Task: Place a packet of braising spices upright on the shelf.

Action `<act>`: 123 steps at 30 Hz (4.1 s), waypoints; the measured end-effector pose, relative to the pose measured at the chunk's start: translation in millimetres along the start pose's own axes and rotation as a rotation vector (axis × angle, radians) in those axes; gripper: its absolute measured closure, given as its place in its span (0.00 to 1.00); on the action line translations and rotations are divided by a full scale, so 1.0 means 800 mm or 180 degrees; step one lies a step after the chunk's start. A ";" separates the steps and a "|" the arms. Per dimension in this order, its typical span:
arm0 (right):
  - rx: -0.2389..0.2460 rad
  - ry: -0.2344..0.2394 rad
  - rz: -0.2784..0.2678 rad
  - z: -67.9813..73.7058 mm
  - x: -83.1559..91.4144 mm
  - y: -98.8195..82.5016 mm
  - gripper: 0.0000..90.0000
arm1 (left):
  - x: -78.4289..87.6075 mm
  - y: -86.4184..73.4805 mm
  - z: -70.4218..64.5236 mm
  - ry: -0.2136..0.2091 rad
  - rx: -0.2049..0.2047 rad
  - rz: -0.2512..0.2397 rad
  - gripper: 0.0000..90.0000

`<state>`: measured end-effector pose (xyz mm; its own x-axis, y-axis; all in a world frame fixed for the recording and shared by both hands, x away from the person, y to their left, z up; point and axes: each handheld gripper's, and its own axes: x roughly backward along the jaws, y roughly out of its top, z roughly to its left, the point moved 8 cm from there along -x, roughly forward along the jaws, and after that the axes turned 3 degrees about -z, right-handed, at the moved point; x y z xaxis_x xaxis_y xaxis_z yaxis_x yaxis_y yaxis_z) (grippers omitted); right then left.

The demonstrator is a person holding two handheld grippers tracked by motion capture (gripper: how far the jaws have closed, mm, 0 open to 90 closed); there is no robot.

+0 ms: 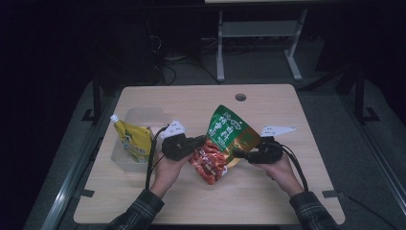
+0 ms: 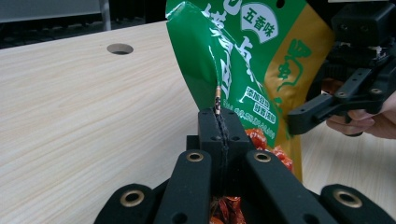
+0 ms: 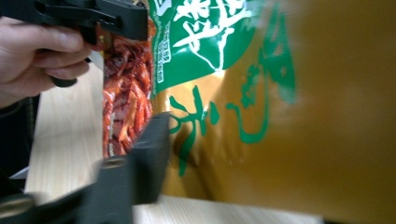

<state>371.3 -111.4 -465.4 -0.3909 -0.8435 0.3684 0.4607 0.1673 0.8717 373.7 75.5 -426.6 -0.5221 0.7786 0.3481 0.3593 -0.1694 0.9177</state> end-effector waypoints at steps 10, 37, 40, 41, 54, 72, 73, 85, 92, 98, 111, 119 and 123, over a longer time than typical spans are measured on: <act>-0.0088 0.0143 -0.0129 0.004 -0.003 0.007 0.98 | -0.001 -0.001 0.001 0.0035 0.0018 -0.0036 1.00; 0.0202 0.0169 0.0030 0.005 0.023 0.028 1.00 | 0.007 -0.054 -0.017 0.0060 -0.0513 0.0760 0.47; 0.0239 0.0150 0.0056 0.008 0.024 0.035 1.00 | 0.014 -0.065 -0.024 -0.0064 -0.0460 0.0833 0.41; 0.0243 0.0140 0.0060 0.009 0.024 0.038 1.00 | 0.017 -0.069 -0.026 -0.0116 -0.0450 0.0877 0.40; 0.0476 0.0057 0.0260 0.021 -0.006 0.073 1.00 | 0.044 -0.110 -0.042 -0.0367 -0.0426 0.1051 0.21; 0.0739 0.0133 0.0256 0.047 -0.073 0.158 1.00 | 0.032 -0.122 -0.048 -0.0492 -0.0548 0.1133 0.18; 0.0745 0.0140 0.0249 0.049 -0.078 0.164 1.00 | 0.032 -0.123 -0.050 -0.0500 -0.0493 0.1131 0.18; 0.0799 0.0245 0.0174 0.064 -0.133 0.220 1.00 | 0.031 -0.128 -0.054 -0.0537 -0.0483 0.1159 0.18; 0.0835 0.0262 0.0187 0.070 -0.171 0.241 1.00 | 0.032 -0.131 -0.055 -0.0567 -0.0545 0.1204 0.18; 0.0802 0.0293 0.0182 0.075 -0.201 0.249 1.00 | 0.031 -0.132 -0.055 -0.0595 -0.0540 0.1217 0.18; 0.0830 0.0314 0.0175 0.093 -0.255 0.257 1.00 | 0.029 -0.133 -0.057 -0.0616 -0.0555 0.1251 0.18; 0.0856 0.0311 0.0189 0.100 -0.281 0.254 1.00 | 0.026 -0.133 -0.060 -0.0628 -0.0541 0.1237 0.18; 0.0844 0.0317 0.0189 0.100 -0.292 0.250 1.00 | 0.027 -0.133 -0.059 -0.0629 -0.0545 0.1255 0.18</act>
<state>490.8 160.0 -351.3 -0.2832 -0.8720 0.3993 0.2508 0.3346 0.9084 287.3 81.8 -507.7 -0.2083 0.7322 0.6485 0.3593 -0.5594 0.7470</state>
